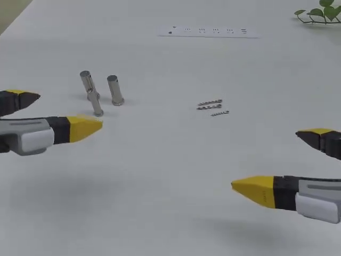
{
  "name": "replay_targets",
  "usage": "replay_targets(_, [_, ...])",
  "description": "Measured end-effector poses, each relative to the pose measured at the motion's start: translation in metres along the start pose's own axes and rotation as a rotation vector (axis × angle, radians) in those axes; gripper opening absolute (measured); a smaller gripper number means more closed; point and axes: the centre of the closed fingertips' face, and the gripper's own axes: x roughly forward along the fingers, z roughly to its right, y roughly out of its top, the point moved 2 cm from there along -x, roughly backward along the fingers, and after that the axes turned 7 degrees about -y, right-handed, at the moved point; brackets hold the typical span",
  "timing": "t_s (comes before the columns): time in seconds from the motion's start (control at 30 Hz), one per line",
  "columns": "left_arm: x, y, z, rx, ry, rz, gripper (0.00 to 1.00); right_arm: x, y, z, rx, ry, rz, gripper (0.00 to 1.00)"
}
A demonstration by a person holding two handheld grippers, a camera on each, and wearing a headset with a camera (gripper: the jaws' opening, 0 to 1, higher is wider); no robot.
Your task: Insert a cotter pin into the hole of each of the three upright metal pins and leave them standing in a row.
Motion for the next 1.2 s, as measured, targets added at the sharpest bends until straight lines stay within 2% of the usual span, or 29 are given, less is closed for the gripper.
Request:
replay_targets(0.17, [0.014,0.002,-0.011,0.019,-0.018,-0.016,0.82,0.002,-0.003,0.0,0.006,-0.003,-0.019,1.0])
replay_targets(0.43, [0.033,0.0,-0.017,0.033,-0.041,-0.041,0.77,0.004,-0.005,0.001,0.015,-0.006,-0.032,1.0])
replay_targets(0.5, [0.036,-0.001,-0.022,0.043,-0.024,-0.039,0.73,0.005,-0.006,0.001,0.014,-0.007,-0.035,1.0])
replay_targets(0.53, [0.038,0.0,-0.014,0.049,-0.023,-0.037,0.72,0.005,-0.006,0.001,0.013,-0.008,-0.035,1.0])
replay_targets(0.67, [0.046,0.0,-0.012,0.04,-0.037,-0.041,0.63,0.006,-0.007,0.002,0.023,-0.007,-0.037,0.99])
replay_targets(0.73, [0.049,-0.001,-0.011,0.013,-0.051,-0.037,0.58,0.006,-0.009,0.002,0.022,-0.005,-0.044,0.99])
replay_targets(0.8, [0.051,0.0,-0.012,0.017,-0.051,-0.03,0.54,0.006,-0.01,0.002,0.021,-0.006,-0.046,0.99])
replay_targets(0.93, [0.059,-0.003,-0.015,0.022,-0.042,-0.041,0.53,0.007,-0.01,0.002,0.027,-0.008,-0.046,0.99])
replay_targets(1.0, [0.062,-0.003,-0.016,-0.001,-0.032,-0.035,0.47,0.007,-0.011,0.002,0.029,-0.007,-0.046,0.99])
replay_targets(1.07, [0.065,-0.001,-0.017,-0.034,-0.034,-0.011,0.4,0.007,-0.012,0.001,0.028,-0.004,-0.049,0.98])
replay_targets(1.13, [0.068,-0.001,-0.017,-0.023,-0.027,-0.007,0.35,0.007,-0.013,0.0,0.027,-0.001,-0.053,0.98])
replay_targets(1.2, [0.072,-0.002,-0.02,-0.036,-0.028,-0.013,0.34,0.007,-0.014,0.0,0.028,0.001,-0.057,0.98])
